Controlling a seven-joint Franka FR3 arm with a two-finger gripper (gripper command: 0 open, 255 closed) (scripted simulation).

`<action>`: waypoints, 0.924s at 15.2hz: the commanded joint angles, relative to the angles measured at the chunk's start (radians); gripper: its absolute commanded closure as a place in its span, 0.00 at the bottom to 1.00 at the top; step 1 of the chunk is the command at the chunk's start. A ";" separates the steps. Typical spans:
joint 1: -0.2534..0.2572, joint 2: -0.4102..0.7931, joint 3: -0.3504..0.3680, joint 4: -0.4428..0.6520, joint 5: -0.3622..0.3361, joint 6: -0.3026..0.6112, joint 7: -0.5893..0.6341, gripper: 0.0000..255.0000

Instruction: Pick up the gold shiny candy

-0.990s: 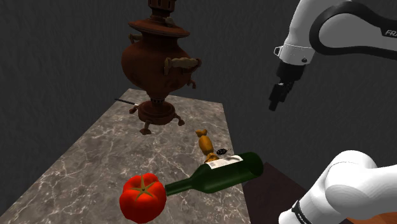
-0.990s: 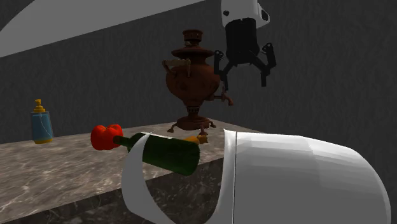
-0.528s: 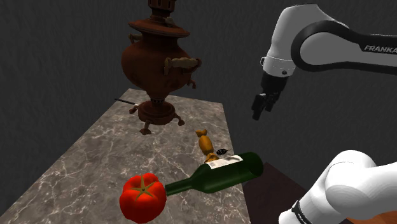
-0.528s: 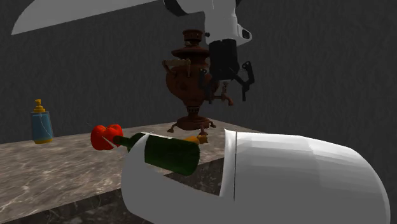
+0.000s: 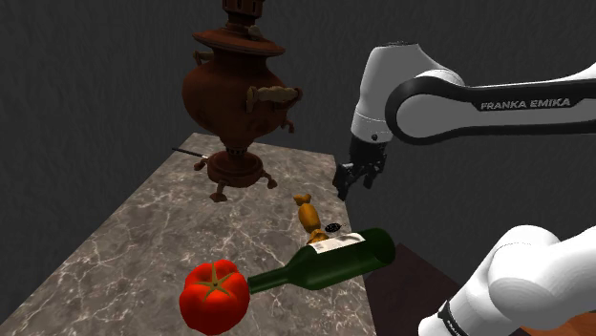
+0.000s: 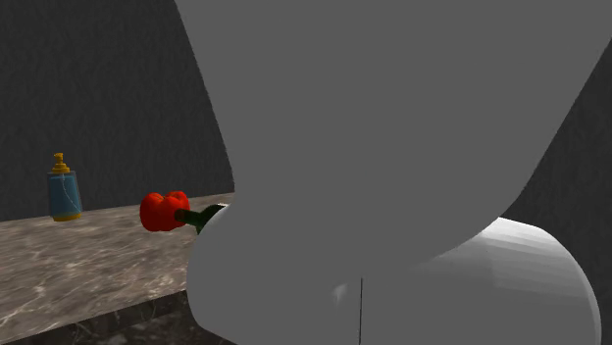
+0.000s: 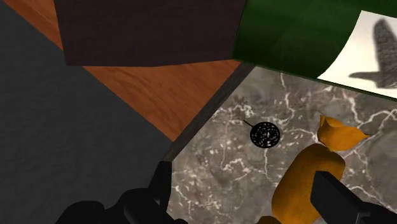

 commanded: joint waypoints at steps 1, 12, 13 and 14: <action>-0.003 0.052 0.036 0.006 0.011 0.053 0.063 0.00; -0.032 0.328 0.170 0.062 -0.029 0.280 0.316 0.00; -0.033 0.335 0.172 0.054 -0.031 0.295 0.319 0.00; -0.033 0.343 0.174 0.047 -0.034 0.309 0.322 0.00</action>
